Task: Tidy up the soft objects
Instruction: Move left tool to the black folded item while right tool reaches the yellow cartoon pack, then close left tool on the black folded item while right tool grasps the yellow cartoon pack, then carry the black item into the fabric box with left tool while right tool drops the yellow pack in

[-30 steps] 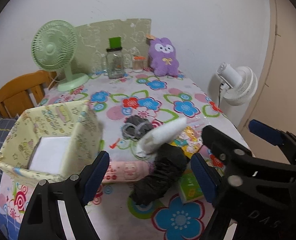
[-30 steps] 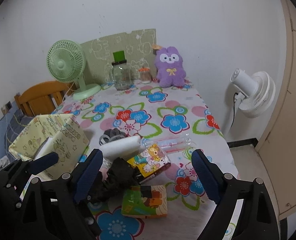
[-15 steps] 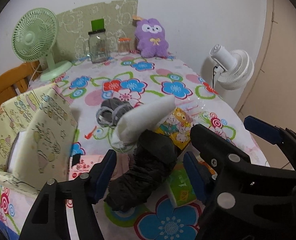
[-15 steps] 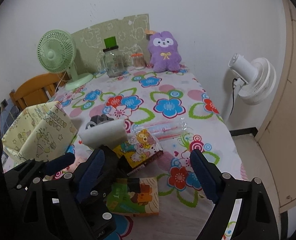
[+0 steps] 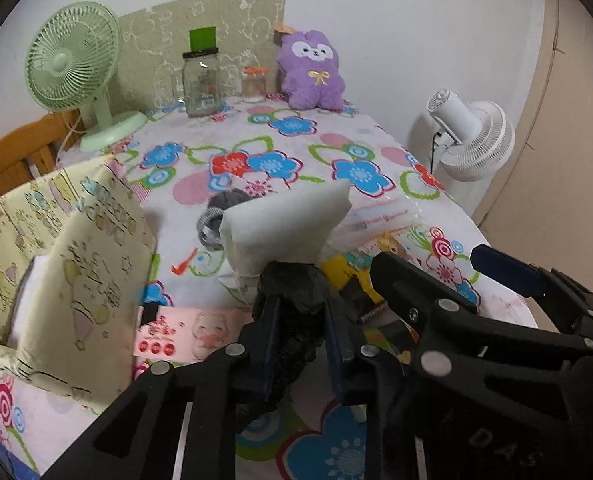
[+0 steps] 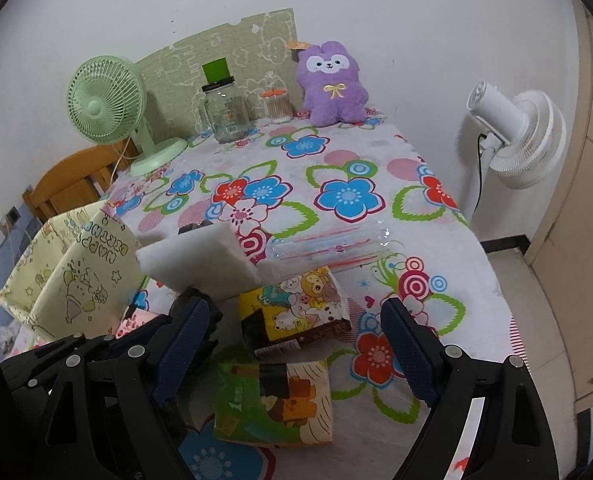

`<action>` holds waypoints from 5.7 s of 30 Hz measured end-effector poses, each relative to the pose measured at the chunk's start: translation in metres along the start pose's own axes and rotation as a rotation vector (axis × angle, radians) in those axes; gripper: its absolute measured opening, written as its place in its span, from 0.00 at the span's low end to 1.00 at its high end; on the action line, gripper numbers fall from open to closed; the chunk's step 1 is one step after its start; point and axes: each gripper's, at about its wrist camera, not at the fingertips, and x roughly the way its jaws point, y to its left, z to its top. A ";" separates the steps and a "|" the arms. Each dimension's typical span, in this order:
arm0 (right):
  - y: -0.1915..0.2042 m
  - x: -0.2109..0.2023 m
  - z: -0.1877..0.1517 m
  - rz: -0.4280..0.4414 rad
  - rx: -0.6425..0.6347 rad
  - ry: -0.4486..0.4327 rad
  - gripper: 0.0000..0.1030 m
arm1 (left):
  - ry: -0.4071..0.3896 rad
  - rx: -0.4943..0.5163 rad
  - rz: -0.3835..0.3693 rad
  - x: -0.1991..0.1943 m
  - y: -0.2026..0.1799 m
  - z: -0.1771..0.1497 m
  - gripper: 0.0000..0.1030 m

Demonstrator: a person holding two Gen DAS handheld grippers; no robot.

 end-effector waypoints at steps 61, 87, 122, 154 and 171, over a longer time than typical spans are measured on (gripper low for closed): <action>0.000 -0.006 0.015 -0.051 -0.013 -0.002 0.22 | -0.033 0.038 -0.028 -0.016 -0.015 0.013 0.08; 0.015 -0.087 0.035 -0.060 -0.034 -0.161 0.21 | -0.172 0.071 0.016 -0.089 -0.027 0.029 0.08; 0.110 -0.091 0.051 0.003 -0.142 -0.204 0.21 | -0.228 0.046 0.105 -0.119 0.053 0.039 0.08; 0.212 -0.017 0.060 0.154 -0.275 -0.075 0.21 | -0.168 -0.062 0.214 -0.093 0.164 0.039 0.09; 0.234 0.050 0.047 0.154 -0.310 0.079 0.21 | -0.023 -0.123 0.215 -0.043 0.197 0.025 0.12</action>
